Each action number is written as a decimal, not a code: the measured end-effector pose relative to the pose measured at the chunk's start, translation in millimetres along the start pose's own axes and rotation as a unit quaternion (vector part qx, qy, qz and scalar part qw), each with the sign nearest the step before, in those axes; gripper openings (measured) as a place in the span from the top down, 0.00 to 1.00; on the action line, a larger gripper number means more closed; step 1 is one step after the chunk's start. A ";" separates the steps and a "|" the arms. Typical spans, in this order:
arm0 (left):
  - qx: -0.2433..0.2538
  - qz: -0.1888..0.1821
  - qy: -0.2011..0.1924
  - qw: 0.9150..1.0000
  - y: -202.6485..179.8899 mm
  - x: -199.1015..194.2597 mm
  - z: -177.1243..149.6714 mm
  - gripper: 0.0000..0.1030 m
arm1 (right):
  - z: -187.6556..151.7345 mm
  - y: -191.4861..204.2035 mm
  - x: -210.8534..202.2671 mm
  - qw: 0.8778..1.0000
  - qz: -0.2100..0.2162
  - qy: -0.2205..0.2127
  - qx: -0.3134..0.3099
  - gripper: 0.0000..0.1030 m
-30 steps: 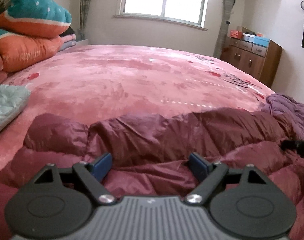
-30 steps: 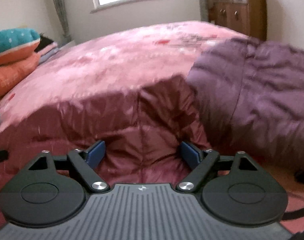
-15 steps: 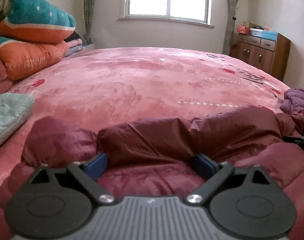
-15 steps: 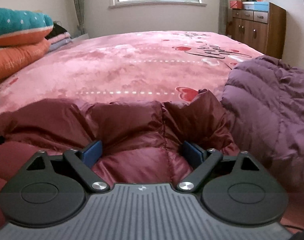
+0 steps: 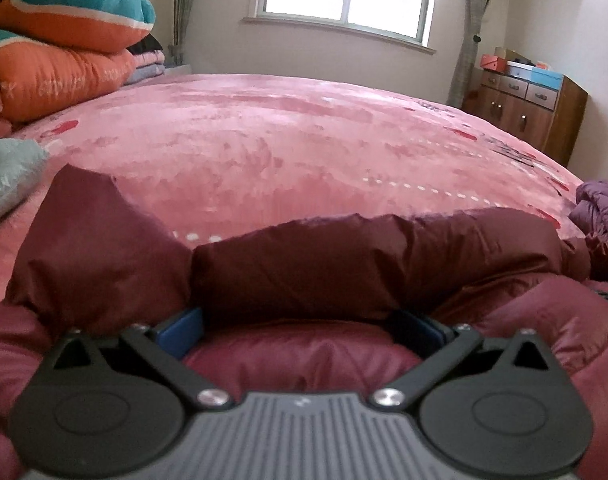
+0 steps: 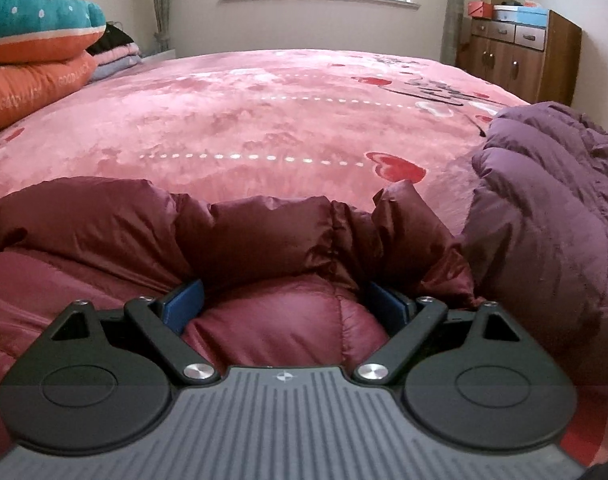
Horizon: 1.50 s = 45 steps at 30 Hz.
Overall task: Fold large clothes
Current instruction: 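Grasp the jacket's folded edge with both tools side by side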
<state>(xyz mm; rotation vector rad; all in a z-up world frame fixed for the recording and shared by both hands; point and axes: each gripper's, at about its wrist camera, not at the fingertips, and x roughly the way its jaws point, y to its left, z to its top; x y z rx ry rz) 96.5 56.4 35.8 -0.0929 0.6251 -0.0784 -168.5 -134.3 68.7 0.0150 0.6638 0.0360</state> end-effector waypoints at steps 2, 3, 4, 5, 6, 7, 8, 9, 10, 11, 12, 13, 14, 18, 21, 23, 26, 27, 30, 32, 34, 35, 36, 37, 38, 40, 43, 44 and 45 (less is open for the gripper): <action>-0.002 -0.003 0.004 1.000 1.6 3.8 -0.1 0.00 | 0.5 -1.0 -0.7 1.000 0.001 0.002 0.001 0.00; -0.002 -0.004 0.005 1.000 1.9 5.1 -0.3 0.00 | 0.9 -1.2 -0.6 1.000 0.001 0.003 0.001 0.00; -0.002 -0.005 0.006 1.000 1.9 6.3 -0.3 0.00 | 0.9 -1.0 -0.7 1.000 0.000 0.003 0.000 0.00; -0.002 -0.005 0.007 1.000 2.0 7.2 -0.7 0.00 | 1.0 -0.8 -1.0 1.000 0.000 0.003 -0.001 0.00; -0.002 -0.004 0.008 1.000 1.9 8.2 -0.9 0.00 | 1.3 -0.6 -0.9 1.000 -0.001 0.004 -0.002 0.00; 0.000 -0.004 0.008 1.000 1.3 8.7 -1.2 0.00 | 1.3 -0.6 -0.2 1.000 -0.001 0.005 -0.004 0.00; 0.001 -0.003 0.009 1.000 0.6 9.2 -1.4 0.00 | 1.6 -0.2 -0.5 1.000 -0.002 0.005 -0.005 0.00; 0.001 -0.003 0.009 1.000 0.7 10.0 -1.1 0.00 | 1.5 0.6 -0.4 1.000 -0.003 0.005 -0.006 0.00; 0.001 -0.003 0.010 1.000 0.9 10.5 -1.1 0.00 | 1.8 1.1 -0.9 1.000 -0.004 0.005 -0.007 0.00; 0.001 -0.003 0.011 1.000 1.3 10.8 -1.2 0.00 | 1.5 1.6 -1.3 1.000 -0.004 0.005 -0.009 0.00; 0.001 -0.003 0.011 1.000 1.6 11.1 -1.3 0.00 | 1.8 2.3 -1.9 1.000 -0.005 0.004 -0.009 0.00; 0.001 -0.003 0.011 1.000 1.6 11.4 -1.4 0.00 | 0.8 2.9 -1.8 1.000 -0.005 0.004 -0.010 0.00; 0.002 -0.002 0.011 1.000 1.3 11.6 -1.5 0.00 | 0.4 3.8 -1.7 1.000 -0.006 0.003 -0.011 0.00; 0.002 -0.002 0.011 1.000 0.8 12.3 -1.3 0.00 | -2.1 6.3 -0.8 1.000 -0.008 -0.001 -0.012 0.00; 0.003 0.000 0.010 1.000 0.8 12.2 -1.6 0.00 | -2.8 9.1 -0.9 1.000 -0.009 -0.003 -0.011 0.00; 0.004 0.001 0.010 1.000 0.4 12.2 -1.7 0.00 | -3.0 8.1 -1.3 1.000 -0.008 -0.004 -0.010 0.00; 0.007 0.004 0.010 1.000 -0.7 11.8 -1.1 0.00 | -3.1 8.0 -2.9 1.000 -0.007 -0.006 -0.008 0.00; 0.008 0.005 0.010 1.000 -1.2 11.1 -0.7 0.00 | -2.7 7.4 -3.7 1.000 -0.006 -0.006 -0.007 0.00; 0.010 0.010 0.011 1.000 -2.7 8.5 0.6 0.00 | -0.9 3.5 -5.9 1.000 0.000 -0.004 0.001 0.00; 0.011 0.014 0.016 1.000 -4.0 6.7 3.0 0.00 | 0.7 0.6 -7.5 1.000 0.004 -0.003 0.004 0.00; 0.008 0.017 0.022 1.000 -3.5 3.6 7.0 0.00 | 1.1 -2.3 -9.8 1.000 0.008 -0.006 0.008 0.00; 0.005 0.021 0.027 0.999 -3.7 1.6 10.0 0.01 | 0.9 -3.7 -10.8 1.000 0.010 -0.007 0.010 0.00; 0.002 0.026 0.030 0.999 -4.2 -1.4 12.7 0.01 | 1.1 -5.6 -11.6 1.000 0.014 -0.007 0.015 0.00; -0.003 0.032 0.030 0.999 -5.0 -6.1 15.3 0.01 | 1.4 -7.6 -12.7 1.000 0.019 -0.007 0.019 0.00; -0.011 0.037 0.025 0.999 -5.9 -13.3 17.9 0.01 | 1.8 -10.2 -14.5 0.999 0.024 -0.008 0.025 0.00; -0.030 0.041 0.006 0.999 -7.9 -30.5 22.7 0.01 | 2.8 -15.7 -19.5 0.999 0.037 -0.008 0.037 0.00; -0.029 0.053 -0.014 0.998 -16.3 -56.8 28.4 0.01 | 3.5 -24.0 -36.5 0.997 0.046 -0.020 0.058 0.00; -0.028 0.055 -0.020 0.998 -19.7 -66.1 29.2 0.01 | 3.3 -26.5 -43.7 0.997 0.043 -0.028 0.064 0.00; -0.030 0.052 -0.024 0.998 -22.2 -74.0 29.7 0.01 | 2.9 -29.2 -52.8 0.996 0.039 -0.040 0.070 0.00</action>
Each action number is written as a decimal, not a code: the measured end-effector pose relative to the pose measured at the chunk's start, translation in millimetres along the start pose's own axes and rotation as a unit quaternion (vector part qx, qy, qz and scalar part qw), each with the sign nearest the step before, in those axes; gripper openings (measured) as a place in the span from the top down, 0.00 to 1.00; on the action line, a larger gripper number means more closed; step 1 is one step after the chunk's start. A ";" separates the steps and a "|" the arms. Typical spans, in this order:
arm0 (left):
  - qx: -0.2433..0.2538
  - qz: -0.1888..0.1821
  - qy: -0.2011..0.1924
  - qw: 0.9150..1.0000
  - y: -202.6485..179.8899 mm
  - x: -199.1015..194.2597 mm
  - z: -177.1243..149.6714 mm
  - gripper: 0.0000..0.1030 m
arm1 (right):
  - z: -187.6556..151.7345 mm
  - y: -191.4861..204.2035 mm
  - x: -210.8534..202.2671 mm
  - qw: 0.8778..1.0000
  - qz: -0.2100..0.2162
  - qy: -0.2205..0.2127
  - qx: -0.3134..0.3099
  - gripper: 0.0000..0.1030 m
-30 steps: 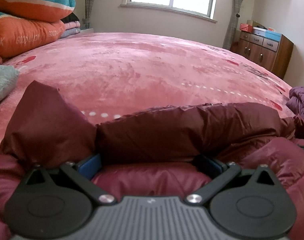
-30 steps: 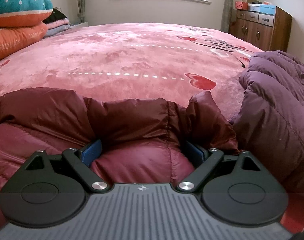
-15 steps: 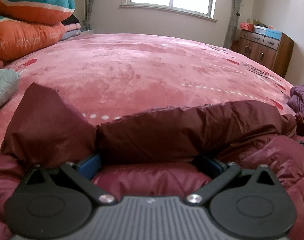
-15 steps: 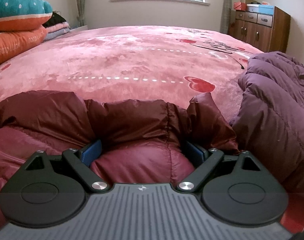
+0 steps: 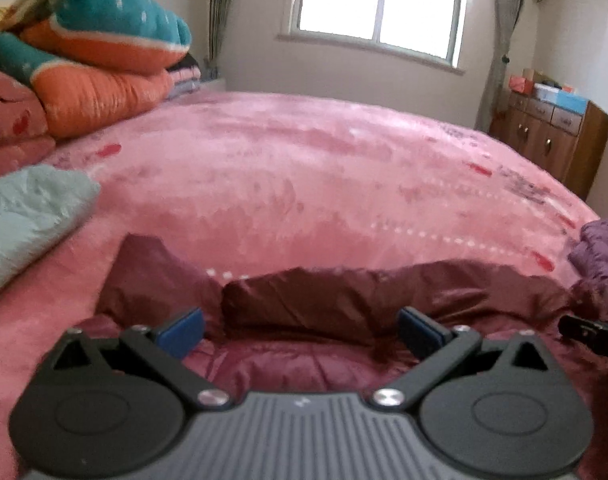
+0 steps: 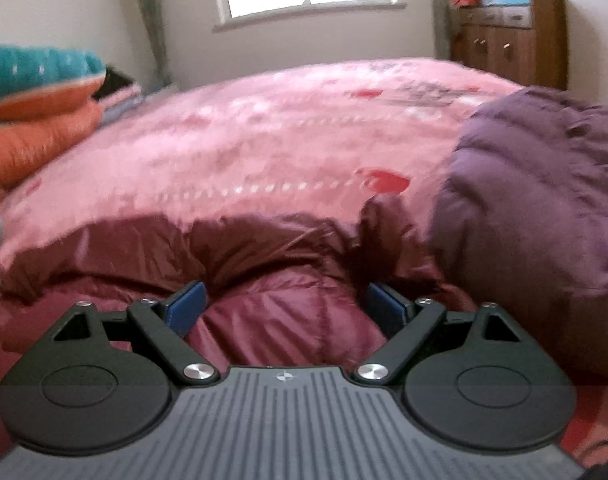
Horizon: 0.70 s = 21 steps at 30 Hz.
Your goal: Fold large clothes
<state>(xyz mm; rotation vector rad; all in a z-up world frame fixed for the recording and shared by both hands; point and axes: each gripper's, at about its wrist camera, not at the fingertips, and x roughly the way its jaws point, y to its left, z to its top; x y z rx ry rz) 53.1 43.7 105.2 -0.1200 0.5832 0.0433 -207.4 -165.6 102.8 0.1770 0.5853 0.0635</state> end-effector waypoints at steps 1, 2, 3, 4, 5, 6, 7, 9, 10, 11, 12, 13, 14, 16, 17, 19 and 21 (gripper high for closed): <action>-0.004 -0.005 -0.002 1.000 -1.6 -8.2 0.2 0.01 | 0.0 -1.6 -9.1 1.000 -0.004 -0.011 0.003 0.00; -0.009 -0.009 -0.001 1.000 -3.4 -16.3 -0.2 0.01 | 0.4 -2.9 -17.5 1.000 -0.007 -0.021 0.003 0.00; -0.010 -0.011 -0.001 1.000 -5.8 -23.4 -0.8 0.01 | 0.4 -3.7 -25.9 1.000 -0.010 -0.030 0.001 0.00; -0.008 -0.012 -0.003 1.000 -8.6 -30.8 -2.0 0.01 | 0.1 -3.9 -34.9 0.999 -0.012 -0.037 -0.003 0.00; -0.005 -0.011 -0.006 1.000 -11.9 -39.2 -3.3 0.01 | -0.7 -3.8 -43.3 0.999 -0.015 -0.044 -0.009 0.00; -0.003 -0.010 -0.008 1.000 -14.7 -46.3 -4.2 0.01 | -2.1 -2.9 -52.1 0.998 -0.017 -0.050 -0.016 0.00; 0.001 -0.011 -0.010 1.000 -17.6 -53.5 -5.6 0.01 | -4.2 -2.5 -58.6 0.998 -0.019 -0.054 -0.023 0.00; 0.008 -0.010 -0.015 1.000 -22.1 -66.6 -8.3 0.01 | -8.1 0.7 -71.8 0.997 -0.022 -0.059 -0.041 0.00; 0.009 -0.012 -0.017 1.000 -22.7 -73.5 -10.1 0.01 | -10.6 1.2 -78.0 0.997 -0.022 -0.059 -0.050 0.00; 0.008 -0.015 -0.019 1.000 -22.0 -80.7 -11.9 0.01 | -12.8 1.1 -83.1 0.997 -0.020 -0.057 -0.058 0.00; 0.004 -0.019 -0.020 1.000 -20.4 -85.8 -13.0 0.01 | -14.9 0.9 -87.6 0.996 -0.019 -0.054 -0.064 0.00; 0.002 -0.022 -0.019 1.000 -19.0 -90.9 -14.1 0.01 | -16.5 -1.7 -91.8 0.996 -0.017 -0.051 -0.067 0.00; 0.001 -0.023 -0.018 1.000 -17.0 -97.2 -16.3 0.01 | -18.4 -3.9 -96.5 0.997 -0.014 -0.048 -0.064 0.00; 0.004 -0.022 -0.019 1.000 -13.1 -110.4 -21.2 0.01 | -20.4 -8.7 -102.9 0.998 -0.011 -0.034 -0.054 0.00; 0.003 -0.021 -0.019 1.000 -10.4 -115.9 -23.1 0.01 | -22.3 -12.2 -106.8 0.998 -0.013 -0.030 -0.048 0.00; 0.001 -0.024 -0.017 1.000 -6.2 -125.9 -27.0 0.01 | -27.2 -14.9 -116.3 0.998 -0.028 -0.028 -0.041 0.00; 0.000 -0.023 -0.016 1.000 -0.8 -135.8 -30.3 0.01 | -29.5 -18.8 -124.5 0.998 -0.043 -0.028 -0.036 0.00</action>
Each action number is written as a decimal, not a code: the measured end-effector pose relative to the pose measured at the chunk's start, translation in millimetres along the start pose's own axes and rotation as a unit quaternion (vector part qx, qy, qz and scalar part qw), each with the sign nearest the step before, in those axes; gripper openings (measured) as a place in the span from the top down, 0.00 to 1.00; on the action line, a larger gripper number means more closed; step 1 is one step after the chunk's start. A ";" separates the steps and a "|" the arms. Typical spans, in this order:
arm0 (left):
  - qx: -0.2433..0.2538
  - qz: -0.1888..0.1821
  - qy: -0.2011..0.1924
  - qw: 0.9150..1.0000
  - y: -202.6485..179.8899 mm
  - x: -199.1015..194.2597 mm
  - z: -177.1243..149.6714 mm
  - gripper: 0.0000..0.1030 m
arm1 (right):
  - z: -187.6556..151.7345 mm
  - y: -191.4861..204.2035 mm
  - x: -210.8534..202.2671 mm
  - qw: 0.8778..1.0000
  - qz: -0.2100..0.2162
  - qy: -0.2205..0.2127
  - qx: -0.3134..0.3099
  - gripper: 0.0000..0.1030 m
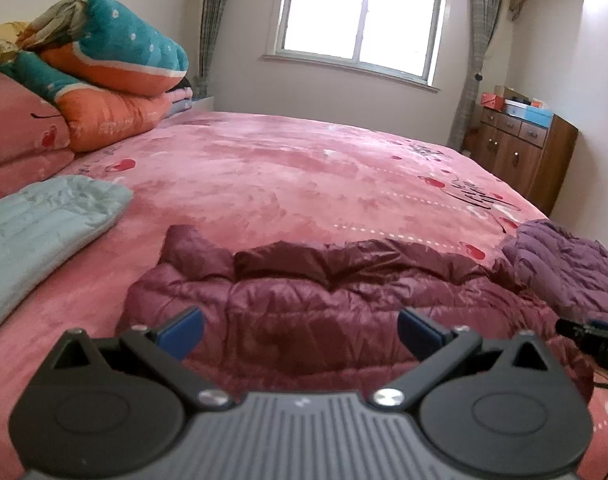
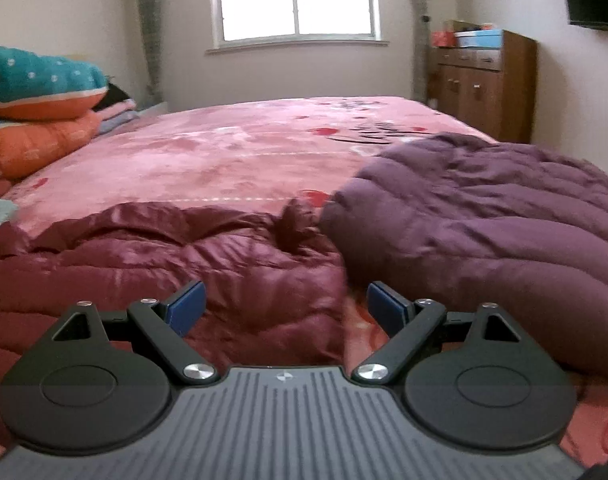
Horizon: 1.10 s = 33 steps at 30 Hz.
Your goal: Fold large clothes
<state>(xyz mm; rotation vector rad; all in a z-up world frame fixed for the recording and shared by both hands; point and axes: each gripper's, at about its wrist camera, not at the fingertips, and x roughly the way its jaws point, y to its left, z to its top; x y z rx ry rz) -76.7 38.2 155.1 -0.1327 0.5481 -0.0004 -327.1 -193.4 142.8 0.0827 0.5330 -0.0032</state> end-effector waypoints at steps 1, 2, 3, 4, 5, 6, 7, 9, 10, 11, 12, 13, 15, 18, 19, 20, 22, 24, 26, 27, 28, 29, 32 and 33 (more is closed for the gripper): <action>0.001 0.000 0.001 1.000 2.7 -5.3 -1.6 0.01 | -2.3 -3.5 -4.8 1.000 -0.001 0.002 0.006 0.00; 0.002 0.000 0.003 1.000 4.3 -9.5 -3.3 0.01 | -3.9 -6.2 -9.4 1.000 -0.001 0.004 0.012 0.00; 0.002 -0.001 0.004 1.000 6.8 -14.0 -4.8 0.01 | -6.0 -8.1 -13.7 1.000 -0.004 0.006 0.017 0.00; 0.000 -0.004 0.005 1.000 10.0 -18.7 -6.5 0.01 | -8.0 -9.9 -14.7 1.000 -0.007 0.008 0.019 0.00; -0.006 -0.007 0.004 1.000 14.2 -23.5 -8.0 0.01 | -10.8 -11.9 -16.9 1.000 -0.011 0.012 0.019 0.00; -0.013 -0.009 0.003 1.000 18.8 -27.8 -9.3 0.01 | -13.7 -14.0 -18.9 1.000 -0.014 0.017 0.019 0.00; -0.018 -0.009 0.004 1.000 23.0 -30.2 -10.4 0.01 | -15.3 -16.7 -21.0 0.999 -0.015 0.019 0.023 0.00; -0.030 -0.007 0.008 0.999 35.0 -34.1 -12.5 0.01 | -17.6 -23.3 -25.8 0.998 -0.008 0.026 0.051 0.00; -0.041 -0.003 0.008 0.999 43.6 -35.2 -13.2 0.01 | -19.1 -30.3 -25.3 0.997 0.002 0.031 0.072 0.00; -0.052 -0.002 0.007 0.999 51.8 -36.3 -13.4 0.01 | -20.6 -36.7 -23.0 0.995 0.013 0.037 0.091 0.00; -0.060 0.000 0.006 0.998 58.8 -36.9 -13.4 0.01 | -23.8 -45.3 -20.5 0.993 0.024 0.042 0.107 0.00; -0.068 0.002 0.005 0.998 66.4 -37.2 -13.4 0.01 | -25.9 -50.7 -17.7 0.991 0.032 0.047 0.125 0.00; -0.080 0.004 0.007 0.997 81.7 -34.5 -12.1 0.01 | -28.6 -63.8 -9.7 0.984 0.041 0.057 0.162 0.00; -0.099 0.006 0.014 0.995 102.0 -27.4 -11.6 0.01 | -35.4 -78.8 4.8 0.971 0.073 0.076 0.215 0.00; -0.108 0.003 0.019 0.994 108.1 -24.9 -12.0 0.01 | -36.9 -80.8 9.7 0.967 0.083 0.082 0.225 0.00; -0.120 -0.008 0.027 0.992 116.1 -18.4 -12.1 0.01 | -37.6 -81.4 16.3 0.964 0.095 0.090 0.230 0.00; -0.143 -0.027 0.038 0.989 127.6 -8.4 -12.9 0.01 | -36.5 -79.6 27.8 0.964 0.105 0.097 0.226 0.00; -0.170 -0.052 0.049 0.983 139.9 5.1 -14.1 0.01 | -35.3 -77.9 38.3 0.963 0.115 0.103 0.219 0.00; -0.200 -0.076 0.055 0.975 150.6 19.7 -15.4 0.01 | -35.6 -78.2 48.0 0.960 0.127 0.112 0.223 0.00; -0.211 -0.086 0.059 0.972 154.0 26.4 -15.9 0.01 | -35.6 -78.1 50.1 0.958 0.133 0.116 0.226 0.00; -0.217 -0.097 0.062 0.969 155.5 32.6 -15.7 0.01 | -36.0 -78.9 55.0 0.955 0.143 0.121 0.230 0.00; -0.222 -0.109 0.067 0.967 157.5 40.5 -15.0 0.01 | -36.3 -79.7 58.1 0.951 0.155 0.126 0.235 0.00; -0.231 -0.136 0.090 0.959 163.2 64.3 -12.9 0.01 | -35.4 -83.3 65.8 0.941 0.184 0.136 0.250 0.00; -0.234 -0.144 0.100 0.956 165.9 73.1 -12.5 0.01 | -34.9 -84.3 69.1 0.938 0.191 0.139 0.254 0.00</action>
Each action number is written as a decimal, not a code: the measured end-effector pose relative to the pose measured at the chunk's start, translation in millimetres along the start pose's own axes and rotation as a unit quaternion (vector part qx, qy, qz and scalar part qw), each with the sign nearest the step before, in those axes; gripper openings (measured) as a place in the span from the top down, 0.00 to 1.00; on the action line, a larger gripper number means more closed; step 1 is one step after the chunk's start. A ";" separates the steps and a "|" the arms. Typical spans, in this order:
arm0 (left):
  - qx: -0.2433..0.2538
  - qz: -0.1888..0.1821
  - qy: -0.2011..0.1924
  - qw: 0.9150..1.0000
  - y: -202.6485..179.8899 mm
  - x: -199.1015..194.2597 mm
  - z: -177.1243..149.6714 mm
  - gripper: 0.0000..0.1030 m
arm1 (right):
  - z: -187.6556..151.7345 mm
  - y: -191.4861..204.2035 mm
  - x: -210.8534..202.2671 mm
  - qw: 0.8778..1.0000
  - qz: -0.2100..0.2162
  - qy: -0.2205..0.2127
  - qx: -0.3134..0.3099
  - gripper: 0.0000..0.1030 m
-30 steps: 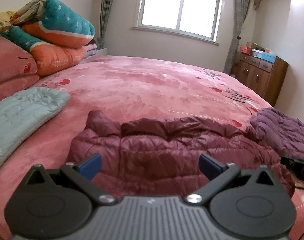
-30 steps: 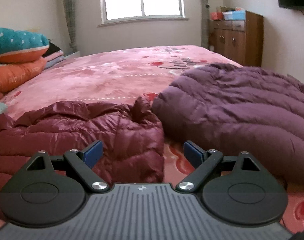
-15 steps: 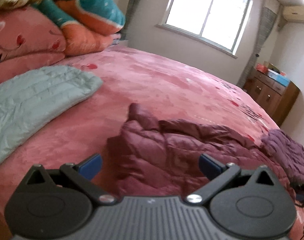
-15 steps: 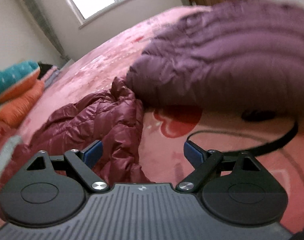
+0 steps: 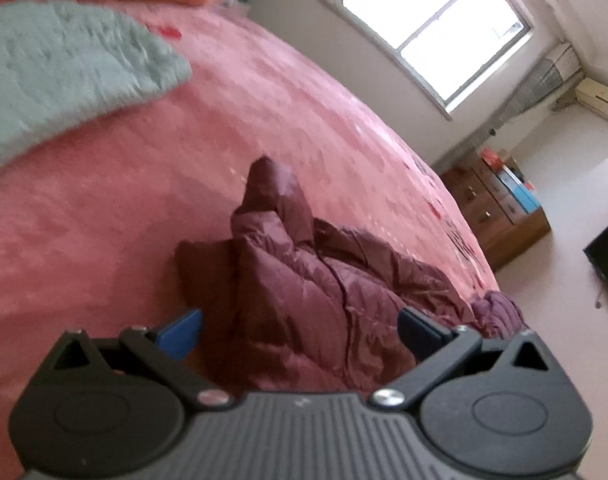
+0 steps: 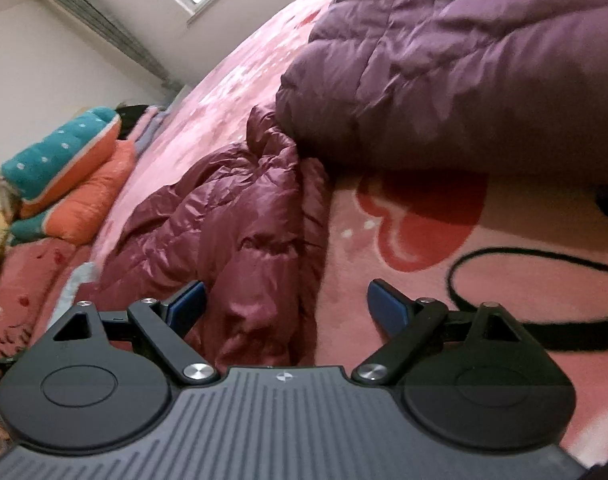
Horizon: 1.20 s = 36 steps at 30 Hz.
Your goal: Fold large clothes
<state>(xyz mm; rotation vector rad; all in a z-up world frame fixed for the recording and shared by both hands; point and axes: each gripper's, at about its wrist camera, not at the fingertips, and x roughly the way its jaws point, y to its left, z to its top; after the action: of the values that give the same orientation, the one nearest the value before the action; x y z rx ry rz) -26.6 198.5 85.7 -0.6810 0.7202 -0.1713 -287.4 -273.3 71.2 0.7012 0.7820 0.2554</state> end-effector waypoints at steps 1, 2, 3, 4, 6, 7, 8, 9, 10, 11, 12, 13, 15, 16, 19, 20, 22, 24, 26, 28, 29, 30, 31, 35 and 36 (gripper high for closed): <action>-0.004 -0.005 0.010 1.000 4.0 5.8 3.2 0.01 | 2.8 -2.4 3.2 1.000 0.010 0.003 0.006 0.00; -0.008 -0.009 0.023 1.000 7.9 13.1 6.2 0.01 | 4.6 -4.1 5.7 1.000 0.020 0.006 0.012 0.00; -0.010 -0.011 0.032 0.999 11.8 19.6 9.3 0.01 | 6.4 -5.8 8.3 0.999 0.031 0.009 0.018 0.00; -0.012 -0.014 0.041 0.999 15.3 25.8 11.2 0.01 | 8.2 -7.8 10.0 0.999 0.041 0.011 0.023 0.00; -0.012 -0.028 0.057 0.998 19.9 35.2 14.9 0.01 | 12.7 -12.5 16.8 0.996 0.072 0.015 0.042 0.00; -0.010 -0.037 0.067 0.997 22.3 40.7 17.1 0.01 | 13.8 -13.1 18.5 0.995 0.087 0.019 0.049 0.00; -0.007 -0.043 0.077 0.996 23.4 45.4 17.9 0.01 | 15.6 -13.5 22.4 0.994 0.098 0.025 0.050 0.00; -0.002 -0.047 0.085 0.995 23.8 49.2 17.9 0.01 | 17.5 -12.6 26.9 0.992 0.108 0.032 0.048 0.00; 0.005 -0.047 0.092 0.995 24.1 53.8 19.0 0.01 | 19.4 -11.0 31.4 0.992 0.114 0.040 0.044 0.00; 0.012 -0.048 0.098 0.994 23.8 58.1 19.8 0.01 | 21.1 -8.8 36.2 0.991 0.118 0.047 0.039 0.00; 0.017 -0.051 0.104 0.993 23.7 61.6 20.8 0.01 | 22.6 -6.2 41.1 0.990 0.122 0.054 0.033 0.00; 0.021 -0.055 0.112 0.992 23.9 65.4 22.6 0.01 | 24.2 -3.1 45.8 0.990 0.127 0.062 0.027 0.00; 0.031 -0.061 0.126 0.990 23.5 73.8 23.9 0.01 | 27.8 2.1 55.2 0.988 0.136 0.072 0.018 0.00; 0.035 -0.066 0.133 0.988 23.2 78.1 24.2 0.01 | 32.3 3.9 57.9 0.987 0.140 0.076 0.017 0.00; 0.032 -0.081 0.145 0.986 25.4 89.1 25.1 0.01 | 36.7 5.3 65.6 0.984 0.156 0.085 0.020 0.00; 0.031 -0.085 0.148 0.985 25.4 92.6 25.6 0.01 | 37.7 5.3 67.7 0.983 0.163 0.085 0.025 0.00; 0.031 -0.092 0.151 0.984 23.7 99.6 26.5 0.01 | 35.6 6.2 66.8 0.980 0.176 0.084 0.030 0.00; 0.038 -0.093 0.155 0.983 19.1 105.1 25.1 0.01 | 35.0 9.2 70.1 0.978 0.186 0.086 0.030 0.00; 0.050 -0.092 0.158 0.982 13.2 108.5 22.7 0.01 | 34.3 9.6 69.9 0.977 0.190 0.089 0.028 0.00; 0.059 -0.090 0.158 0.981 9.9 109.4 22.3 0.01 | 32.4 13.3 69.2 0.979 0.183 0.086 0.023 0.00; 0.060 -0.088 0.157 0.982 8.3 109.3 22.5 0.01 | 32.4 17.3 70.8 0.981 0.176 0.085 0.020 0.00; 0.058 -0.086 0.153 0.983 6.5 109.4 22.7 0.01 | 32.0 20.9 71.4 0.982 0.168 0.084 0.016 0.00; 0.058 -0.083 0.149 0.984 3.1 109.0 21.4 0.02 | 31.5 22.8 70.3 0.984 0.160 0.081 0.014 0.00; 0.064 -0.064 0.135 0.987 -6.9 106.3 14.7 0.03 | 26.6 39.1 70.0 0.990 0.121 0.069 -0.009 0.05; 0.062 -0.059 0.132 0.988 -7.8 105.0 14.2 0.04 | 25.8 42.4 69.9 0.991 0.114 0.066 -0.015 0.09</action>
<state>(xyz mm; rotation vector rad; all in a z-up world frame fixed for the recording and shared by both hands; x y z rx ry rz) 61.9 161.1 40.5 -0.5875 0.9154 -0.4180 -218.7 -222.1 73.3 0.7510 0.8230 0.5235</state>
